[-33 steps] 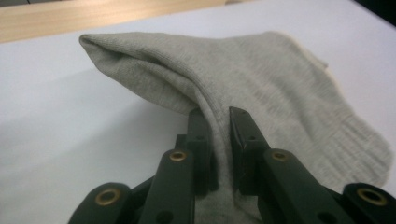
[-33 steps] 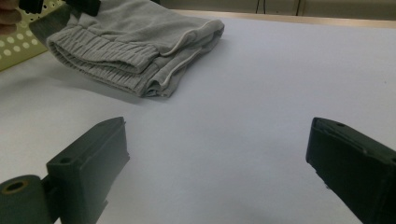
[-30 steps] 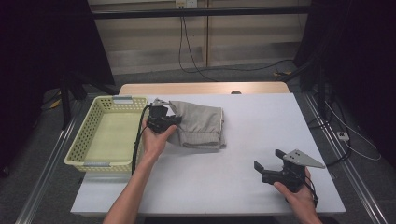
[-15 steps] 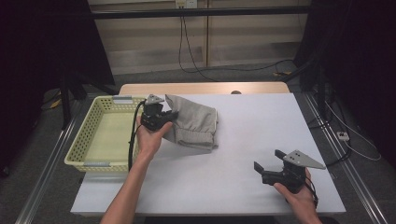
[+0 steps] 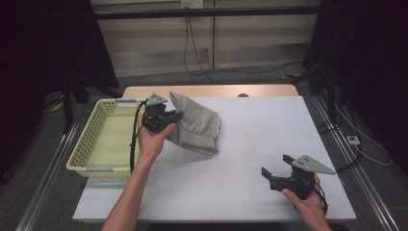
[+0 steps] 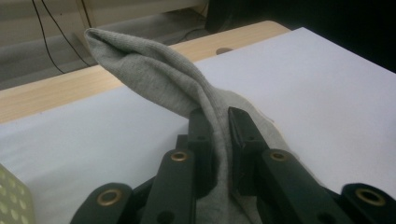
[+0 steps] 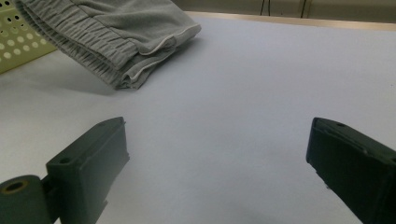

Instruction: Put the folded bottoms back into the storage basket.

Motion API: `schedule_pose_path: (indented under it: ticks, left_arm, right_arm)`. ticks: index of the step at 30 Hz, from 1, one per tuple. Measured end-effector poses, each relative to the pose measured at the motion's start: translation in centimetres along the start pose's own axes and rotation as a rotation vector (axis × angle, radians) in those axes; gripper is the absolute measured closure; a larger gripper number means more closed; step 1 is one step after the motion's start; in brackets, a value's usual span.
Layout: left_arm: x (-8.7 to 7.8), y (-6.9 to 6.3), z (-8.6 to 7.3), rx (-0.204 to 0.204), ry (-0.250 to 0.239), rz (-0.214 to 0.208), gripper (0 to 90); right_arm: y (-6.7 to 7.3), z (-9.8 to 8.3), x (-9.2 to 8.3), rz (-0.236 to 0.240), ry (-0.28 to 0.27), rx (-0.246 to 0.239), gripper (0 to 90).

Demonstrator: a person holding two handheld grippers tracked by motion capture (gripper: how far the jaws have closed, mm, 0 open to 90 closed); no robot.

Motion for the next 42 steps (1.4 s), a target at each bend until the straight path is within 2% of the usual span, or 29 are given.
schedule_pose_path:
  ticks: [5,12,21,29,42]
  left_arm:
    - [-0.7,0.0,0.5,0.016,-0.009,-0.013,80.7]
    - [-1.9,-0.1,1.2,0.012,-0.031,-0.028,81.0]
    - [-3.2,0.0,1.8,0.018,-0.063,-0.022,81.3]
    - [-4.2,0.1,2.2,0.018,-0.087,0.002,81.6]
    - [-6.0,0.0,2.9,0.032,-0.108,-0.017,81.9]
  right_arm:
    - [-0.1,0.0,0.1,0.002,0.001,0.001,5.1]
    - [-0.1,0.0,0.1,0.002,0.000,0.003,5.1]
    - [0.0,0.0,0.1,0.006,0.000,0.000,5.1]
    - [0.0,0.0,0.1,0.006,0.000,0.000,5.1]
    - [0.0,0.0,0.0,0.005,-0.001,0.001,5.1]
Point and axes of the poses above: each handheld gripper's, and its own axes: x roughly forward along the jaws, z roughly out of its top, y roughly to its left, the point moved 2 cm from there along x, roughly forward along the jaws, and after that the axes turned 11 degrees about -x, right-handed, at the moved point
